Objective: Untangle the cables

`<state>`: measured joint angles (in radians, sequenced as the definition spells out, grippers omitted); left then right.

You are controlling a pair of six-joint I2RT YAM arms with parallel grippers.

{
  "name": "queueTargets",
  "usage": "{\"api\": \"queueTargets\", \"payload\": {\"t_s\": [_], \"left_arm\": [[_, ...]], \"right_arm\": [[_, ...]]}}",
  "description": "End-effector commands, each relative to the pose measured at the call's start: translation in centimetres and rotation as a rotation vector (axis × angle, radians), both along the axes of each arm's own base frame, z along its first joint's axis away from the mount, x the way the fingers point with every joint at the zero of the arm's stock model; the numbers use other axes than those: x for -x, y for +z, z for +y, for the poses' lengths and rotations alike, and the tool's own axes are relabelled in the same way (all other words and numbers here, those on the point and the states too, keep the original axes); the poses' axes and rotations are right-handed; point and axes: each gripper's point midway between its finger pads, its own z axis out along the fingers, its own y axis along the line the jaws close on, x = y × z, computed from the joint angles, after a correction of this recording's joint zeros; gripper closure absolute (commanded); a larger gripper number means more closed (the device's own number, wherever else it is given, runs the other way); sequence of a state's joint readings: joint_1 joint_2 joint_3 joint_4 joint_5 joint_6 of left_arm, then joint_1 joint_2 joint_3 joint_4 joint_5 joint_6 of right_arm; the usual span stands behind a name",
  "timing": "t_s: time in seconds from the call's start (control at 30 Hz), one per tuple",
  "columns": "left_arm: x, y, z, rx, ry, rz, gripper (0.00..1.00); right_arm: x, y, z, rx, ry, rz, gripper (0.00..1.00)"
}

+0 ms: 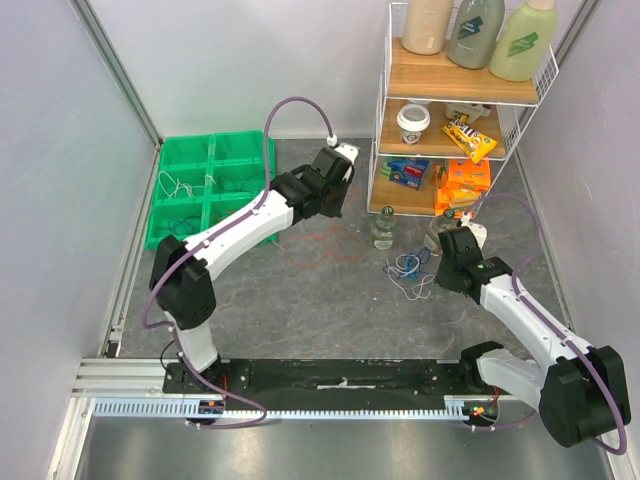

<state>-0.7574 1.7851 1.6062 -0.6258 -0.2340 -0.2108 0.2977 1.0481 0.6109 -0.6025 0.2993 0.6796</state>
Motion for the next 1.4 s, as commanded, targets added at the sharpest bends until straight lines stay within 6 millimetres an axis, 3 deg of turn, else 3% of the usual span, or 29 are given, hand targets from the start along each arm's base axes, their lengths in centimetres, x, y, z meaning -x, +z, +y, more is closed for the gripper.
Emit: {"api": "queueTargets", "payload": {"t_s": [0.0, 0.13, 0.3, 0.4, 0.43, 0.63, 0.73, 0.93, 1.1, 1.23, 1.37], "left_arm": [[-1.9, -2.2, 0.4, 0.013, 0.095, 0.098, 0.83], [-2.5, -4.1, 0.6, 0.014, 0.129, 0.188, 0.67], [-0.8, -5.6, 1.1, 0.032, 0.145, 0.269, 0.48], [0.7, -6.8, 0.9, 0.056, 0.144, 0.335, 0.11], [1.1, -7.5, 0.7, 0.062, 0.147, 0.359, 0.05], [2.2, -11.3, 0.9, 0.029, 0.194, 0.467, 0.03], [2.1, -12.5, 0.2, 0.032, 0.195, 0.489, 0.06], [0.9, -14.7, -0.8, -0.002, 0.186, 0.493, 0.22], [0.0, -15.8, -0.5, -0.092, 0.184, 0.432, 0.33], [-0.4, -16.4, -0.1, -0.135, 0.191, 0.407, 0.55], [-0.7, -15.6, 0.8, -0.172, 0.182, 0.364, 0.87]], "right_arm": [[-0.2, 0.1, 0.1, -0.005, 0.007, -0.017, 1.00], [-0.3, 0.1, 0.1, -0.007, 0.010, -0.016, 1.00], [-0.3, 0.3, 0.1, -0.007, 0.007, -0.025, 1.00], [-0.3, 0.2, 0.1, -0.005, 0.008, -0.024, 1.00], [-0.3, 0.2, 0.1, -0.005, 0.008, -0.021, 1.00], [-0.3, 0.1, 0.3, -0.008, 0.019, -0.015, 1.00], [-0.4, 0.2, 0.3, -0.012, 0.023, -0.020, 1.00], [-0.3, 0.0, 0.3, -0.010, 0.026, -0.011, 1.00], [-0.4, 0.2, 0.3, -0.012, 0.024, -0.019, 1.00], [-0.4, 0.1, 0.3, -0.010, 0.023, -0.016, 1.00], [-0.3, 0.0, 0.3, -0.011, 0.022, -0.010, 1.00]]}}
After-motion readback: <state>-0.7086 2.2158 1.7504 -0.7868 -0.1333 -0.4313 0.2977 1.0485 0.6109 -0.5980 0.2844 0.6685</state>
